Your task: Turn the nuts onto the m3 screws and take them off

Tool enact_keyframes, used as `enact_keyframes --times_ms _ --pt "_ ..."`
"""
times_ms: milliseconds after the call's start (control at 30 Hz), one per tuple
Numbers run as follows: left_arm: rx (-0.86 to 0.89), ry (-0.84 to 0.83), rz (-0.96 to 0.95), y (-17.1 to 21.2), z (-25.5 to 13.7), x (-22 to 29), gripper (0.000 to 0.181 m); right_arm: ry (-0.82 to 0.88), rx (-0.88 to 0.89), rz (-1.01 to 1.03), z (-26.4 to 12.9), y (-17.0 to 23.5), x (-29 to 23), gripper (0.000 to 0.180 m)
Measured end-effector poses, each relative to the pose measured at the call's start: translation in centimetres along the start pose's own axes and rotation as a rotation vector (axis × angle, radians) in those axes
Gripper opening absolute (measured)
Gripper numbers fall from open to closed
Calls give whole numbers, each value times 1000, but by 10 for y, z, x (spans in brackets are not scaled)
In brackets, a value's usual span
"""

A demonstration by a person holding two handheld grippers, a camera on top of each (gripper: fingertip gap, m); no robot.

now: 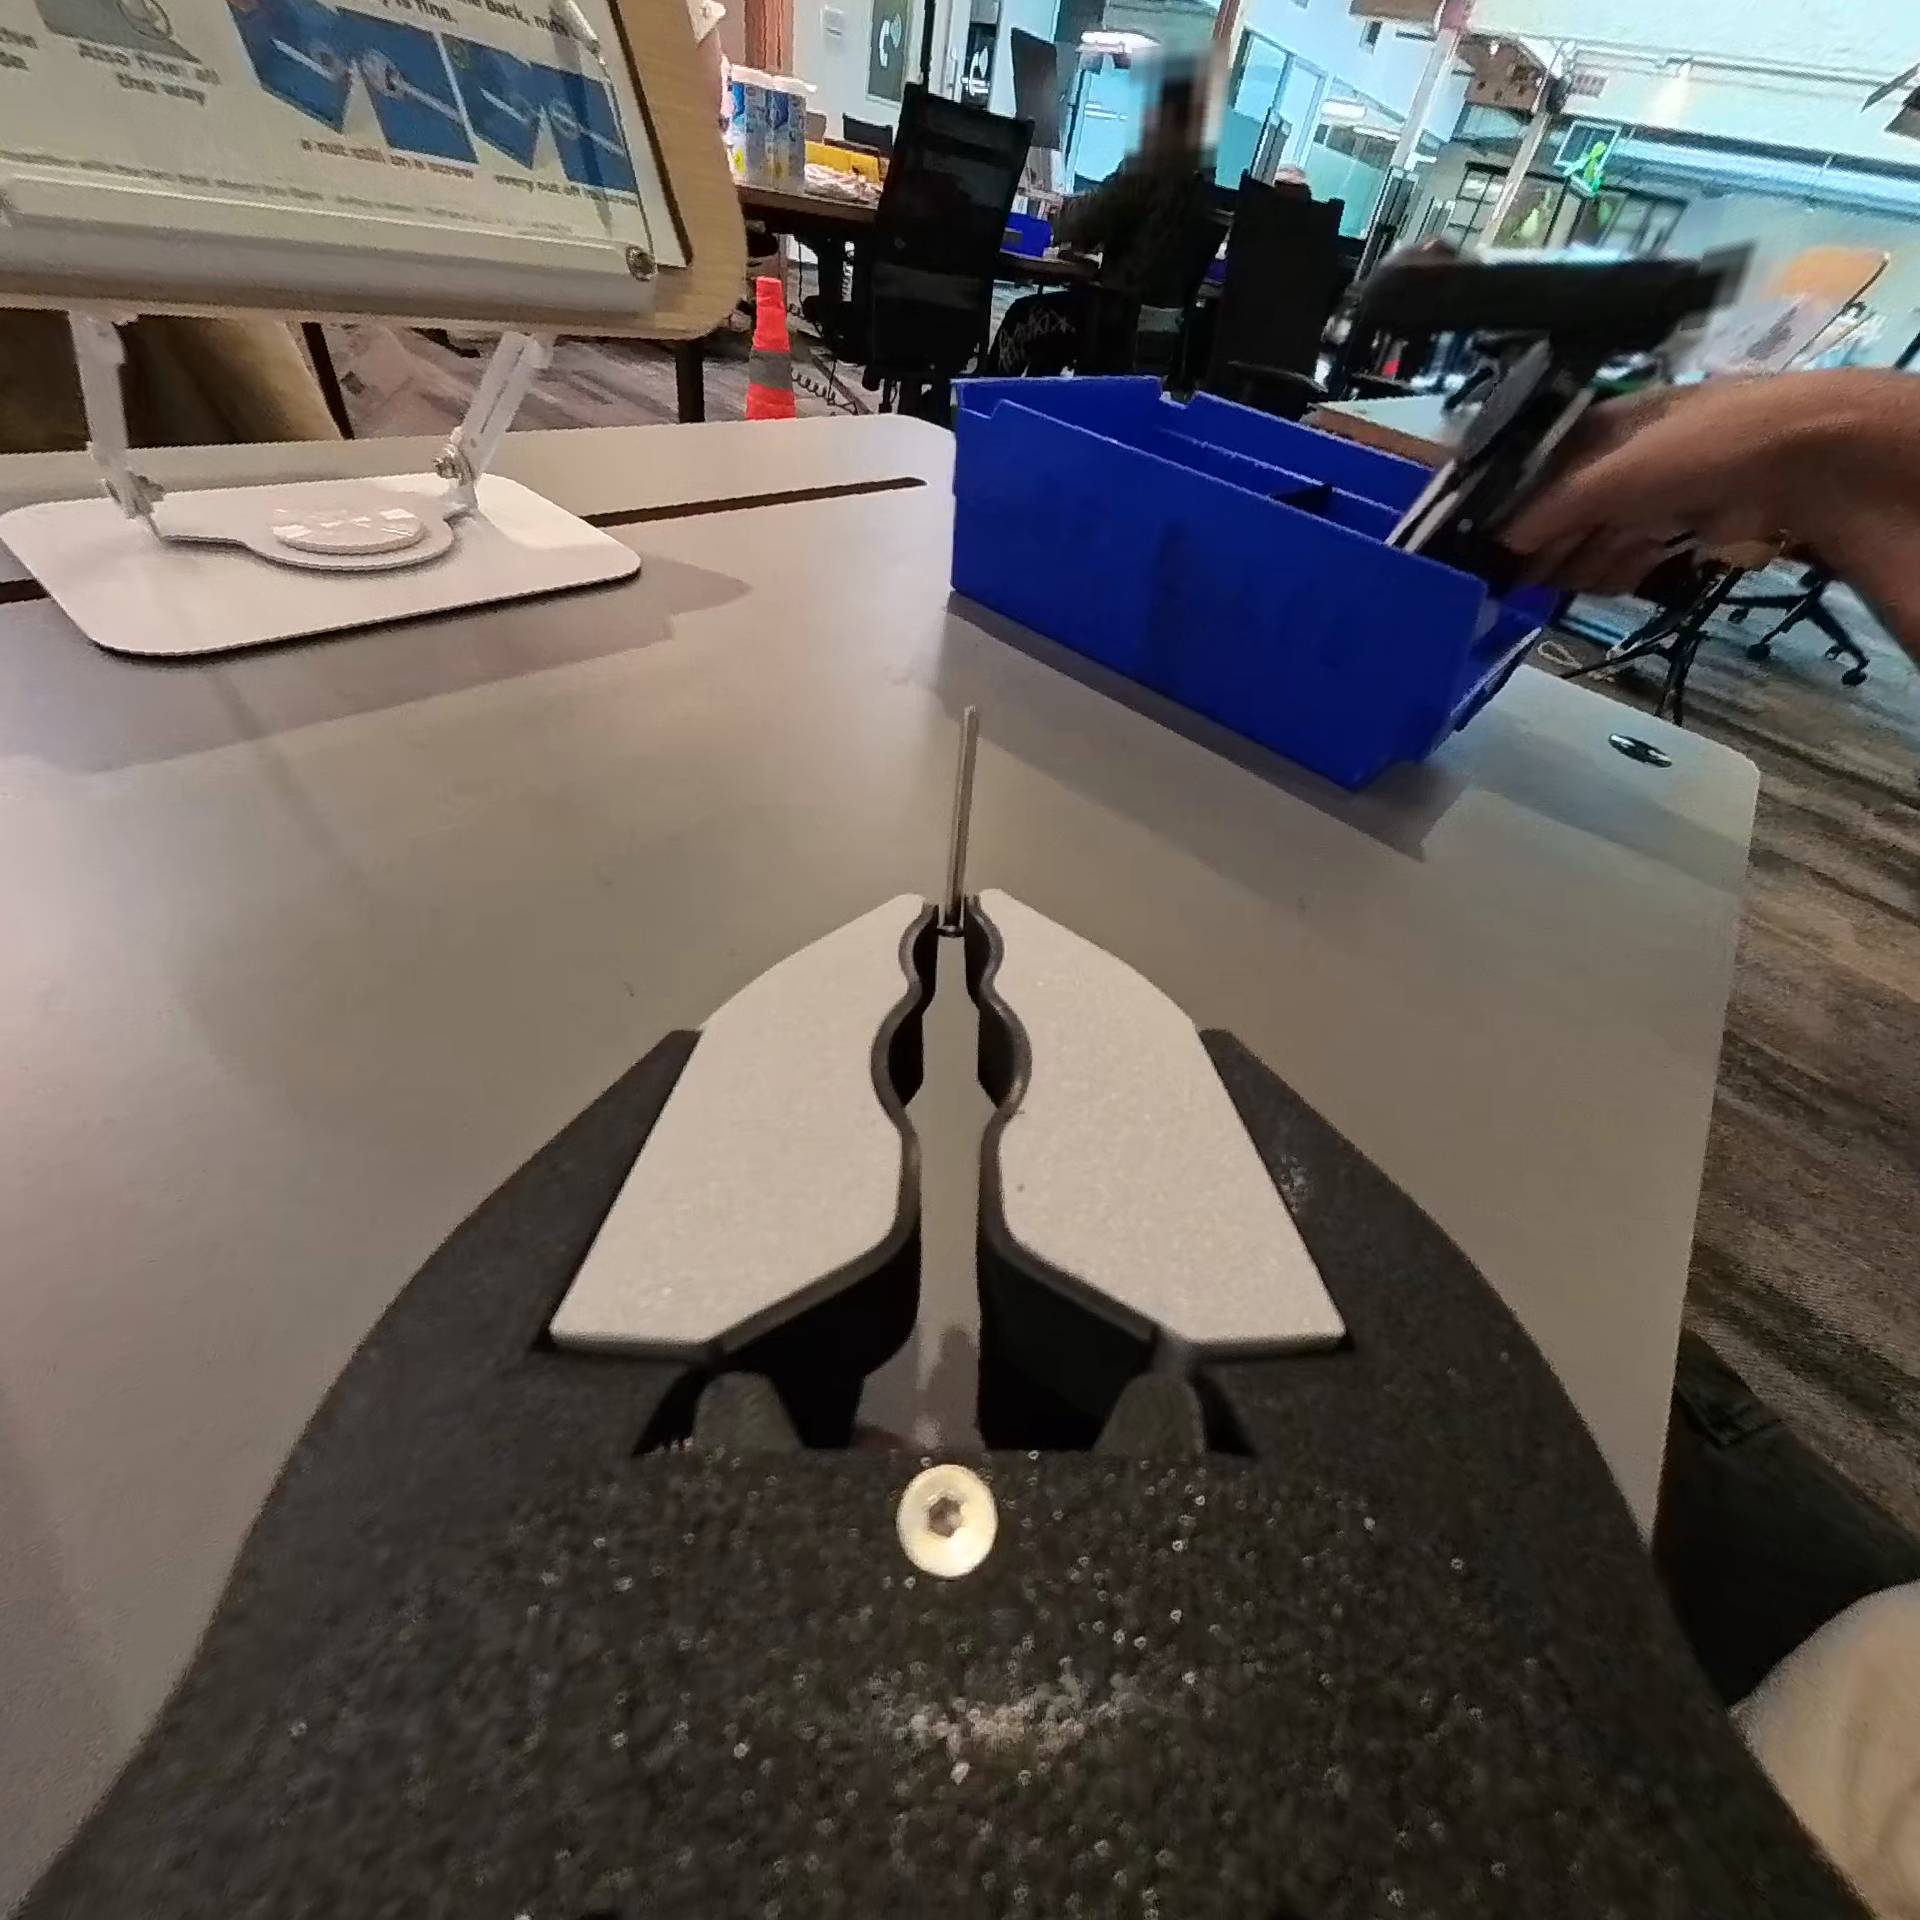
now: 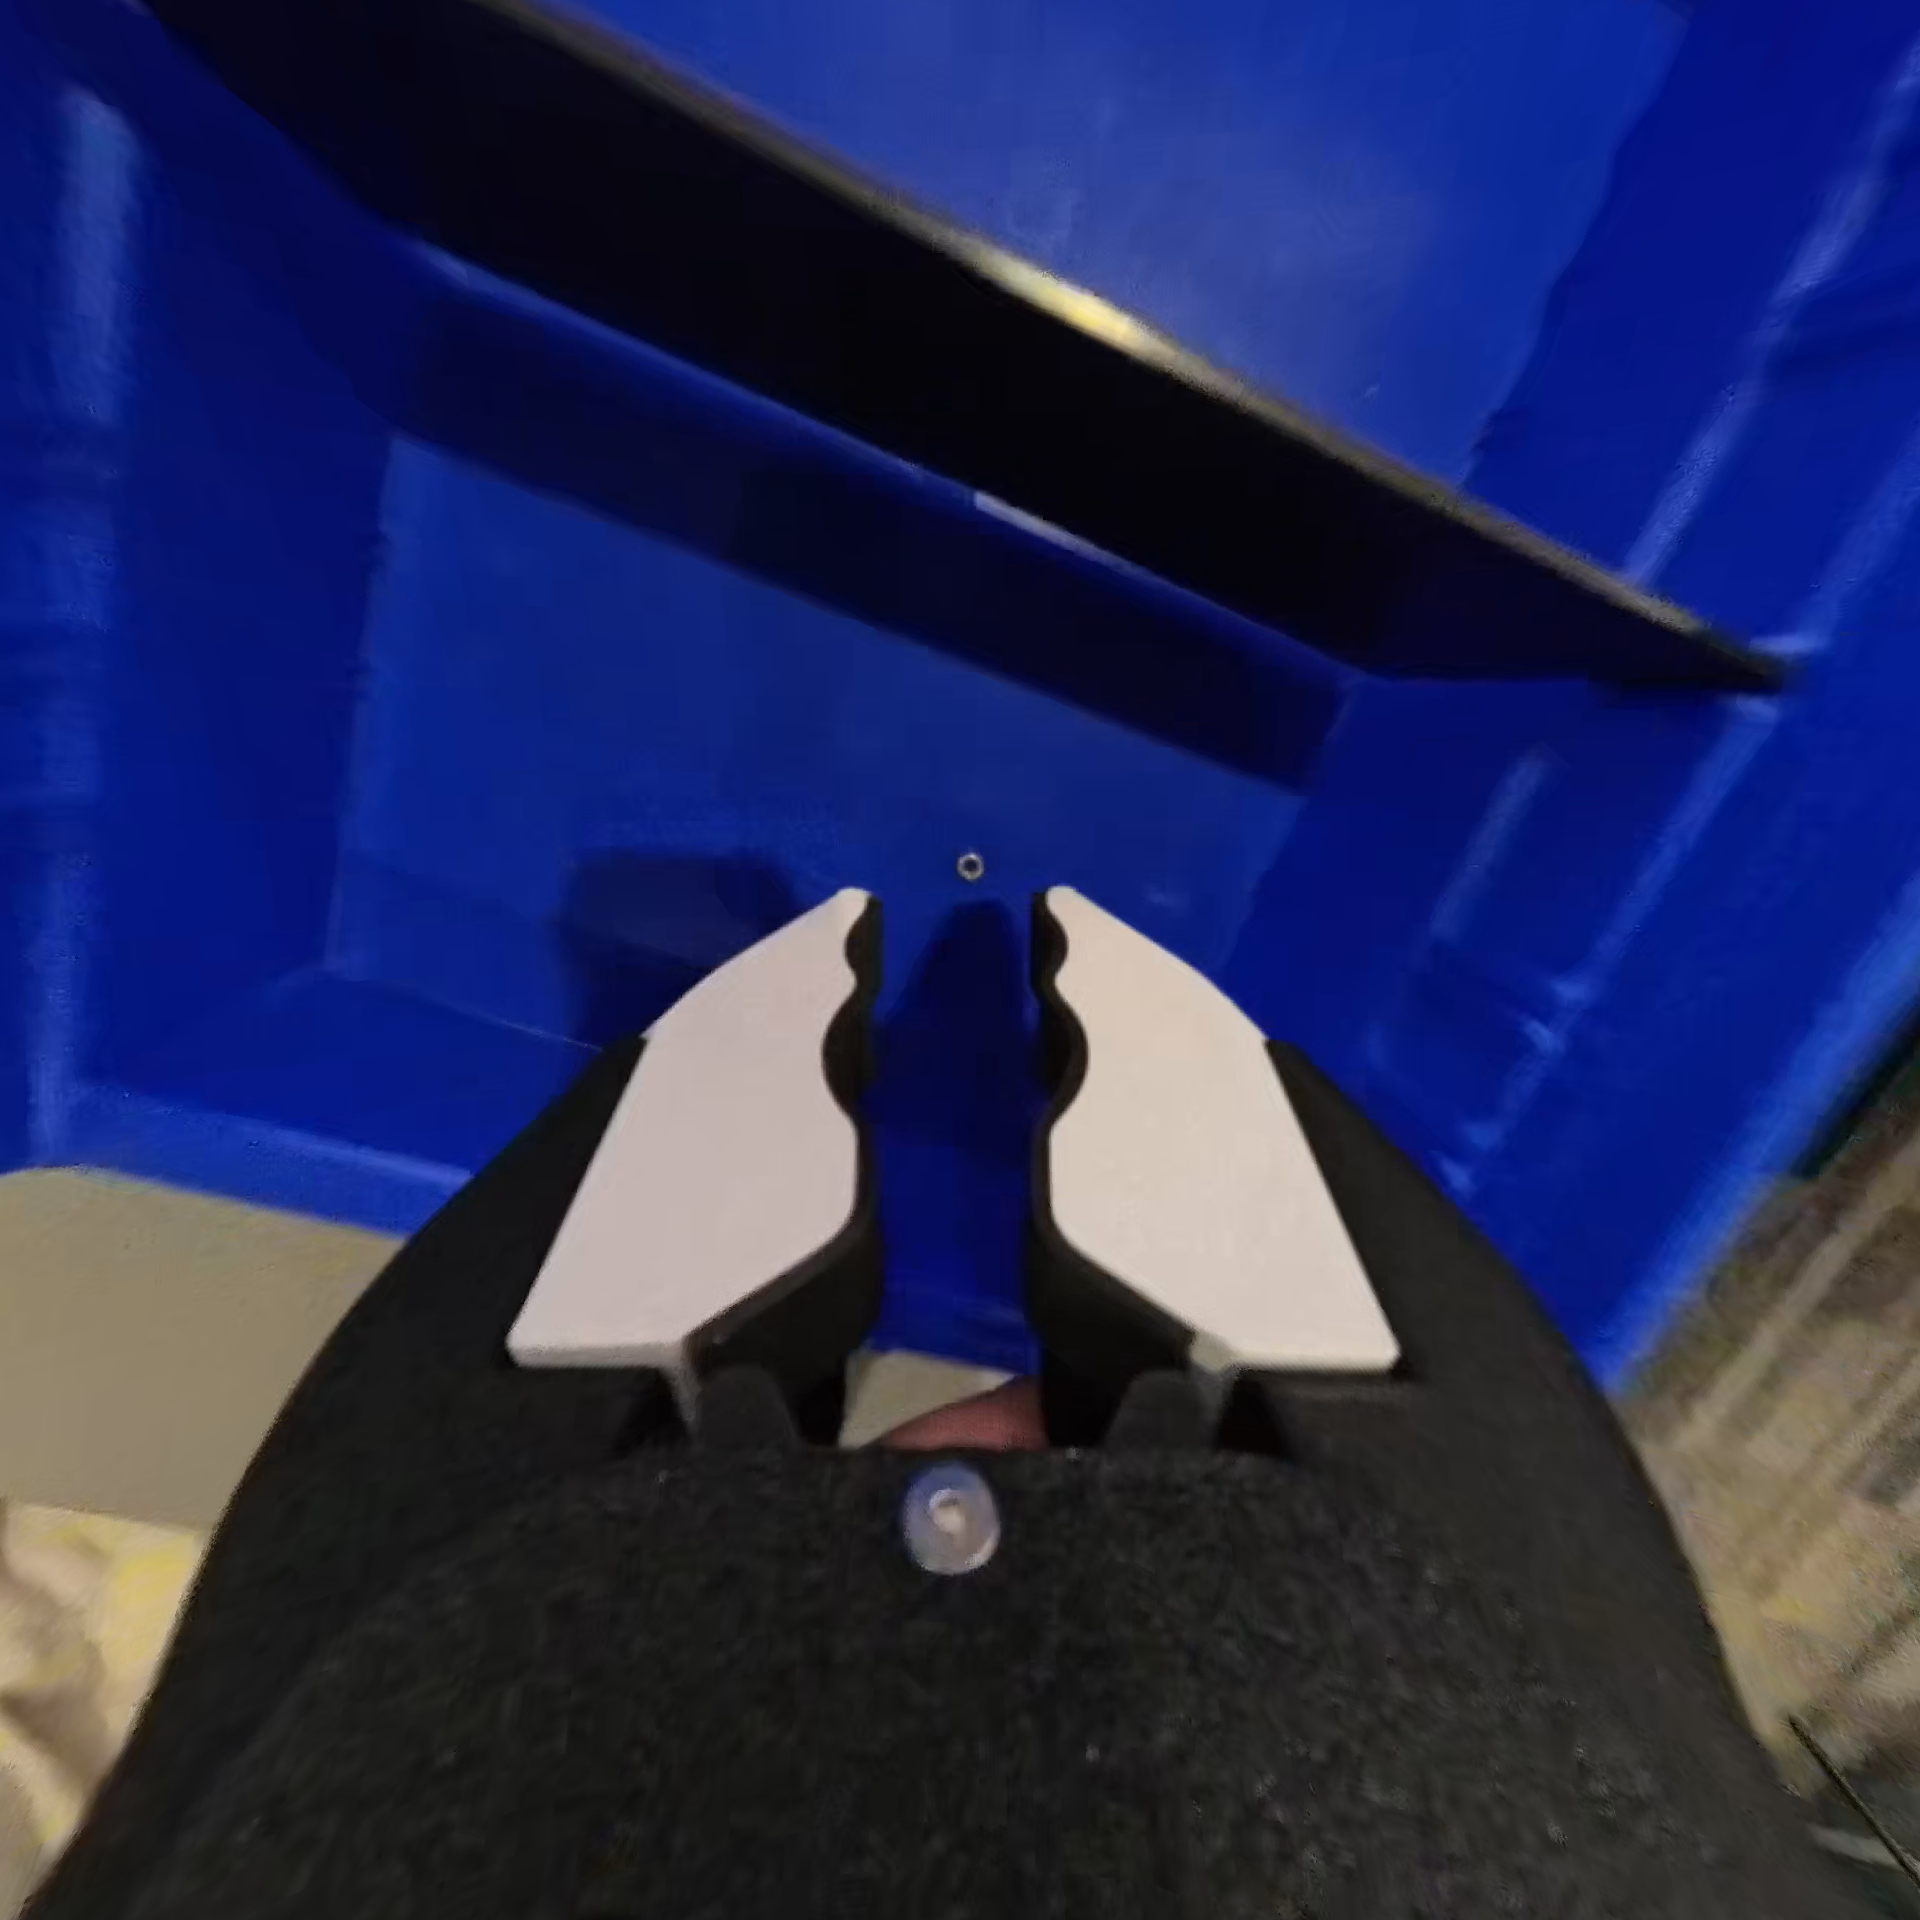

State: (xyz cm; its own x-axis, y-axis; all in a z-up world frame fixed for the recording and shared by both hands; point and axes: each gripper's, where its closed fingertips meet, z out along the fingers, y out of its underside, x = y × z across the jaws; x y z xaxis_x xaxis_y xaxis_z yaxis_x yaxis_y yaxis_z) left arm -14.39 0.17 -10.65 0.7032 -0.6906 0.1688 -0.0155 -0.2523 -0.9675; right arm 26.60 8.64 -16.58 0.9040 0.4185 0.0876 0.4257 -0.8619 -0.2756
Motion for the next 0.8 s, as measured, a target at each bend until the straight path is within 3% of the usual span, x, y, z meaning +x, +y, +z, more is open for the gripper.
enact_keyframes --times_ms 33,100,167,267,333,433,533,633,800 --pt "6 2 -9 -1 -1 -1 4 26 78 6 -17 -9 -3 27" --pt "15 6 -28 -2 -2 -2 4 95 292 -43 -62 -32 -24 27" --pt "18 11 -46 -2 -2 -4 4 100 623 -133 -115 -65 -75 26" --pt "25 18 -64 -3 -3 -5 4 -104 1076 -239 -168 -87 -186 25" --pt "37 23 -76 -5 -4 -6 4 -321 1229 -227 -169 -88 -254 23" --pt "59 29 -102 -7 -7 -8 4 -469 1239 -167 -133 -85 -318 29" --pt "68 38 -111 -8 -8 -8 4 -513 1251 -114 -113 -79 -347 29" --pt "67 33 -97 -8 -8 -7 4 -427 1254 -70 -96 -76 -343 32" --pt "51 39 -78 -7 -6 -4 4 -433 1250 -56 -92 -74 -333 32"
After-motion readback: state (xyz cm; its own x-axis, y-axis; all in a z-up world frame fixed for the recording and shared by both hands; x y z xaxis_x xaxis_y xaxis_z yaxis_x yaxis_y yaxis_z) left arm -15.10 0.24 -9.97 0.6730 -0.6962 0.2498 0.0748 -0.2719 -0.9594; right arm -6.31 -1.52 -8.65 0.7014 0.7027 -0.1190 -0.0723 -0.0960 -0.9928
